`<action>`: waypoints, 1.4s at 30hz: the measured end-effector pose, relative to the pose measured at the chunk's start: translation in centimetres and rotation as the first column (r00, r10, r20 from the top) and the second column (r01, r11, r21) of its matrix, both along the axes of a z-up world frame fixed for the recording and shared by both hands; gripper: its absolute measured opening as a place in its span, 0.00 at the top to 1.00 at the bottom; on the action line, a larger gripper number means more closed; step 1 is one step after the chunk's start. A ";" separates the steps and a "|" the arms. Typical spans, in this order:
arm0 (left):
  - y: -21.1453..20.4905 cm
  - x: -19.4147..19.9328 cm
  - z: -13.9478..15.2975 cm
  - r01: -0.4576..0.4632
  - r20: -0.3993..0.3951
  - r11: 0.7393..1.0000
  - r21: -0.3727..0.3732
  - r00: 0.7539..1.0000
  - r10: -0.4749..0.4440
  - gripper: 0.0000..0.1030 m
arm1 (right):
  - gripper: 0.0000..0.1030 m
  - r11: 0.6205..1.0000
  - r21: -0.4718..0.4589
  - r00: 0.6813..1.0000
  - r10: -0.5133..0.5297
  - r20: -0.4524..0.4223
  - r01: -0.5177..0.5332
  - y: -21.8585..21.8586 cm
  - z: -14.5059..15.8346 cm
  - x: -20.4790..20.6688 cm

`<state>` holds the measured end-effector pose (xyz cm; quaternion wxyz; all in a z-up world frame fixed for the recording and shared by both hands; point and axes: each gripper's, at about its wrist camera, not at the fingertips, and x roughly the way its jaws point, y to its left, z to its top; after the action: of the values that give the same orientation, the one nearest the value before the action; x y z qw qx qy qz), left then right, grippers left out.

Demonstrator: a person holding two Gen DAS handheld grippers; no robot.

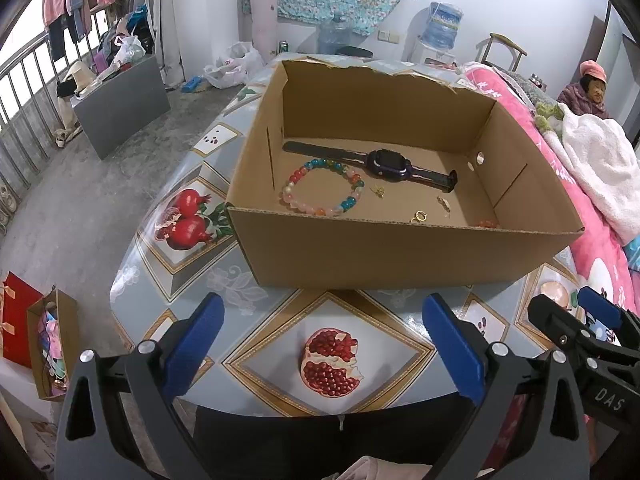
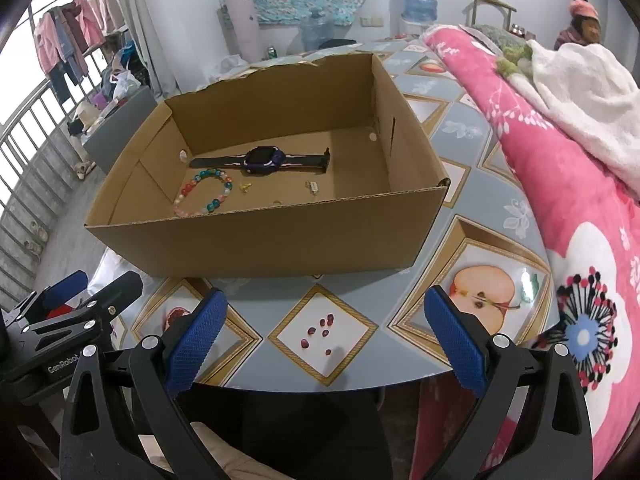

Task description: Organize jewelry

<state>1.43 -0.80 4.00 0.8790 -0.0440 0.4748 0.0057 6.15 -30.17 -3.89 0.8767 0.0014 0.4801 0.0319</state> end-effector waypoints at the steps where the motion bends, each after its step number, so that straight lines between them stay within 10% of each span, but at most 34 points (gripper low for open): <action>1: 0.0 0.0 0.1 0.001 -0.001 1.000 0.001 1.000 -0.001 0.05 | 0.08 1.000 0.000 1.000 0.000 0.000 0.000 0.0 0.0 0.0; 42: -0.1 -0.2 0.0 0.007 -0.003 1.000 0.009 1.000 -0.007 0.05 | 0.08 1.000 -0.008 1.000 -0.002 -0.004 0.002 0.3 -0.2 0.0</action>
<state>1.22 -0.94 4.05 0.8784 -0.0384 0.4764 0.0045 6.20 -29.91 -4.05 0.8756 -0.0014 0.4821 0.0293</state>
